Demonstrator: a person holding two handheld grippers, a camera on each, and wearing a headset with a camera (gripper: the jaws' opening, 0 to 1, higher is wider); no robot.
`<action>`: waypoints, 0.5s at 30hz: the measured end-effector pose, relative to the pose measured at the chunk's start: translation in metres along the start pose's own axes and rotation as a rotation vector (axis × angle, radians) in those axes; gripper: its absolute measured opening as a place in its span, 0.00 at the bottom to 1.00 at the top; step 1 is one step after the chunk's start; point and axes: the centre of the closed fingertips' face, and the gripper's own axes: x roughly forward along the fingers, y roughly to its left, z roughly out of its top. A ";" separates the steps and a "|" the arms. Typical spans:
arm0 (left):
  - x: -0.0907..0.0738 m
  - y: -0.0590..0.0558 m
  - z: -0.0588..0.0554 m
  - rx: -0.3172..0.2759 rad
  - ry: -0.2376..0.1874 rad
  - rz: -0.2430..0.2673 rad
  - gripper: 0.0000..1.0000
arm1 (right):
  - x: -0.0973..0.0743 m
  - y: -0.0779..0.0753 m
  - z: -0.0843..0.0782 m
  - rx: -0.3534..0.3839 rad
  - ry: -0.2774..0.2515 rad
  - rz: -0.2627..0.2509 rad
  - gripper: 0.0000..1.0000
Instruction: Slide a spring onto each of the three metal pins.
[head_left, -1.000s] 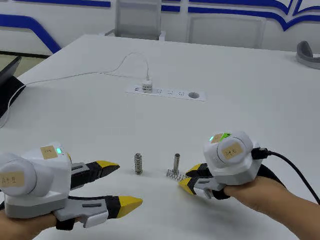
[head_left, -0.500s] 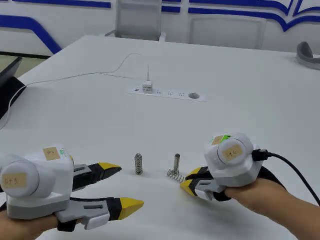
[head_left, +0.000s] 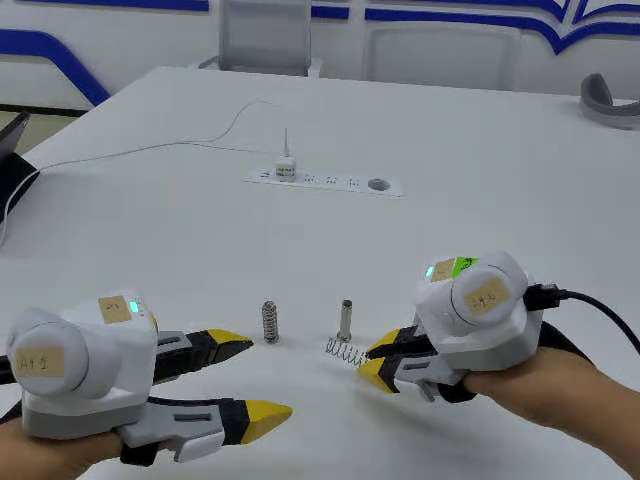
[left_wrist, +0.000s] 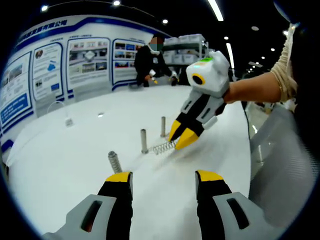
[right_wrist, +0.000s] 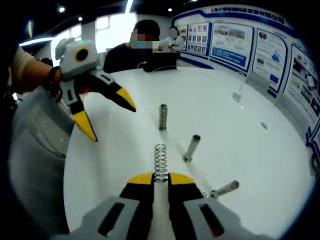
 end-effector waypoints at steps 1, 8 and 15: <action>0.002 -0.002 0.001 0.008 0.002 -0.009 0.51 | -0.002 0.004 0.002 -0.012 0.003 0.012 0.12; 0.010 -0.009 0.004 0.045 0.011 -0.050 0.49 | -0.010 0.022 0.010 -0.068 0.019 0.072 0.12; 0.014 -0.018 0.005 0.085 0.022 -0.092 0.43 | -0.012 0.038 0.014 -0.126 0.041 0.139 0.12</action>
